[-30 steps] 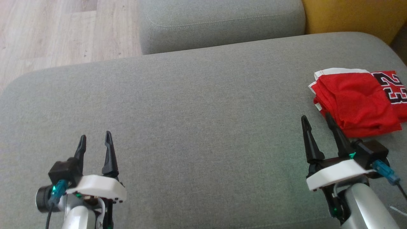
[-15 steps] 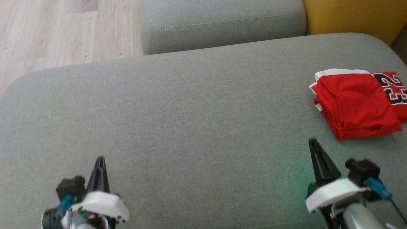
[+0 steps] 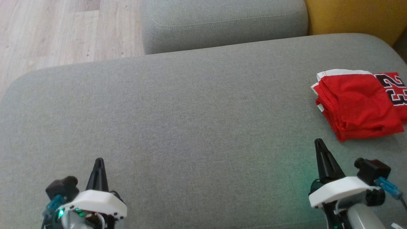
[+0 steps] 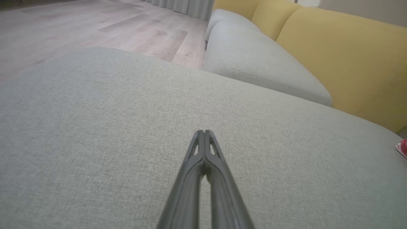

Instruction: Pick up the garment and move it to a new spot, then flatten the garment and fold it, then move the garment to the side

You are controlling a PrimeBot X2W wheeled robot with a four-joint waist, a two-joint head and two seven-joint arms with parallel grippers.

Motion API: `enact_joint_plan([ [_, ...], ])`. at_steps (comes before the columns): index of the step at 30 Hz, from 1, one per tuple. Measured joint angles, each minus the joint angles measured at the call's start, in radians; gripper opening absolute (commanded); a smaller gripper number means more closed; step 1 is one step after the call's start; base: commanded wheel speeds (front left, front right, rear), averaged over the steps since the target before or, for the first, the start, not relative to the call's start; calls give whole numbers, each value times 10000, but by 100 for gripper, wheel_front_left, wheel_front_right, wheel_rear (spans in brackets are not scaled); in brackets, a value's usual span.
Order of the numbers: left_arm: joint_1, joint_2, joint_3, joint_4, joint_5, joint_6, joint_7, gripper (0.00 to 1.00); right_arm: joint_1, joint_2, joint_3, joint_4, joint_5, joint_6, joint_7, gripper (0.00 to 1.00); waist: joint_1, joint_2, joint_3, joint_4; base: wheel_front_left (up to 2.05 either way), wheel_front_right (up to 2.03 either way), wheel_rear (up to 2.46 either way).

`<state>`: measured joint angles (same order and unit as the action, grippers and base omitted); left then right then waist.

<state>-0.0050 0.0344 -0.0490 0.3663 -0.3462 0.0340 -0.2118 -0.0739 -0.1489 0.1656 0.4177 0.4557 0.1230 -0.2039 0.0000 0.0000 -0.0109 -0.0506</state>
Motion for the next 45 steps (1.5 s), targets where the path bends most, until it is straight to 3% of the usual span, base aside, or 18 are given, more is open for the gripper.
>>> enact_joint_plan([
  [45,-93,2,573,-353,-5095,-617,1323,0,2,412,-1197,-523,4638,0,1275,0,0,0,57,207,0,0,0],
])
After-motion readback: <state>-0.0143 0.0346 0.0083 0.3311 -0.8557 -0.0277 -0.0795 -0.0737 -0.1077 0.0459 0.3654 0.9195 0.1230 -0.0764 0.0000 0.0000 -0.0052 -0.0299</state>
